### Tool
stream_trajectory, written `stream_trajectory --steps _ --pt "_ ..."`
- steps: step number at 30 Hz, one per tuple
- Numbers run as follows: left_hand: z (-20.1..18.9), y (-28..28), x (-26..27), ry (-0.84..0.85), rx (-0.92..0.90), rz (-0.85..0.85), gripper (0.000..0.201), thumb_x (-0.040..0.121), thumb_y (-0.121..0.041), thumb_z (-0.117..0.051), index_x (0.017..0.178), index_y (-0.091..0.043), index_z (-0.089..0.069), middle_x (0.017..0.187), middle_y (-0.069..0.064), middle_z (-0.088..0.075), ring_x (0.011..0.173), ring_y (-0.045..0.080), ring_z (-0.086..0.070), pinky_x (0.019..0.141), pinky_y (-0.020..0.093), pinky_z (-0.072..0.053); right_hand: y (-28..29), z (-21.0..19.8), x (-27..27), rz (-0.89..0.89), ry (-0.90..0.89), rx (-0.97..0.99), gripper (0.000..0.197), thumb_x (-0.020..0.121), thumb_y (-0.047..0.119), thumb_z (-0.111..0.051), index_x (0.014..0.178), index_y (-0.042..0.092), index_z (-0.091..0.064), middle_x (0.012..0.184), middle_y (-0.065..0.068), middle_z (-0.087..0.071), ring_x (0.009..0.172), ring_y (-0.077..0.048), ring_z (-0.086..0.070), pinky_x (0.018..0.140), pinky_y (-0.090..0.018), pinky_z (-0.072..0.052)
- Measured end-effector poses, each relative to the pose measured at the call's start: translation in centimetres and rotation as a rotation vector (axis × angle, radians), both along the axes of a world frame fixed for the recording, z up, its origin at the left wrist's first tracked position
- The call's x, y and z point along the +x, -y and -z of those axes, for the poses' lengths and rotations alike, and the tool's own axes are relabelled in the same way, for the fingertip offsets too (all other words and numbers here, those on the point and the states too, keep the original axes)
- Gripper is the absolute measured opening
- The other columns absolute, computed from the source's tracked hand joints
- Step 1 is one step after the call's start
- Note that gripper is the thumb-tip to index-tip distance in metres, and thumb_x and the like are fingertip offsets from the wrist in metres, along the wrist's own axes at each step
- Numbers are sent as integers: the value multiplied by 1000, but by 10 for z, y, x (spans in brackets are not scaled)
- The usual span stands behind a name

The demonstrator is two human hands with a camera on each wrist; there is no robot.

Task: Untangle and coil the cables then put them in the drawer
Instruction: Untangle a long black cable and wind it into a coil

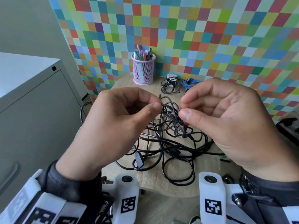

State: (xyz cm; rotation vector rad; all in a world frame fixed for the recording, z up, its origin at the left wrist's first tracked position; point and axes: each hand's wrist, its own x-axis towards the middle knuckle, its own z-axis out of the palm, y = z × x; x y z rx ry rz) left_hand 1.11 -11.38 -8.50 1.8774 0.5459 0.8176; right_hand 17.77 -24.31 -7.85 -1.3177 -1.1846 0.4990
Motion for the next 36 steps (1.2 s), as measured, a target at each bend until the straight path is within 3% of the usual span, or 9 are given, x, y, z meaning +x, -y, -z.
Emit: stream_trajectory --steps 5,8,11,16,21,25,29,34,36 --pt "-5 8 1 -74 40 -14 14 88 -37 -74 83 -26 -81 51 -9 -59 44 4 -43 43 14 -34 -3 2 -7 48 -7 -25 22 72 8 -82 87 21 -72 81 -3 -76 70 -12 -72 71 -23 -60" --pt "-5 11 3 -98 56 3 15 85 -47 -80 87 -32 -81 74 4 -74 64 24 -64 63 35 -53 -6 4 -15 108 13 -71 26 77 5 -86 90 24 -74 82 0 -76 62 -12 -70 64 -23 -58" --pt "-3 12 3 -118 62 -7 17 79 -51 -82 90 -39 -77 75 9 -74 70 36 -65 65 48 -53 -8 7 -20 150 44 -92 27 77 5 -79 93 27 -76 78 5 -76 61 -12 -72 62 -24 -59" --pt "-4 9 1 -230 222 -22 13 82 -42 -70 81 -29 -71 58 -4 -61 49 12 -47 50 27 -42 -12 14 -23 217 74 -62 30 80 -4 -77 83 26 -75 75 1 -74 60 -23 -73 65 -44 -63" --pt "-3 8 2 -288 224 35 20 91 -43 -63 81 -26 -67 53 -11 -49 48 8 -41 49 19 -32 -17 19 -17 167 -82 17 22 79 5 -62 79 26 -60 76 -6 -64 71 -36 -68 64 -38 -49" --pt "-3 -5 -5 -272 196 -20 13 94 -39 -66 86 -30 -69 50 -9 -45 44 7 -33 43 16 -28 -15 13 -14 -13 -420 71 23 92 -5 -46 99 15 -55 79 -4 -52 50 -17 -49 66 -42 -52" --pt "-3 -16 -11 -131 -2 -3 15 96 -33 -65 91 -22 -74 55 -9 -45 46 7 -32 41 14 -30 -4 8 1 -104 -287 -53 21 92 2 -54 110 11 -60 69 -9 -48 42 -9 -34 50 -34 -40" --pt "0 -10 -2 -95 14 -18 16 102 -18 -61 90 -19 -71 50 -16 -54 38 2 -36 40 7 -27 3 3 12 -225 -272 -4 14 87 12 -69 101 11 -66 57 4 -53 55 -18 -55 81 -61 -51" --pt "1 -11 -1 -105 55 -60 17 102 -14 -60 90 -21 -70 51 -21 -56 41 -1 -43 43 5 -28 5 -1 13 -261 -390 72 25 85 12 -65 110 12 -62 60 5 -47 53 -17 -54 84 -54 -55"
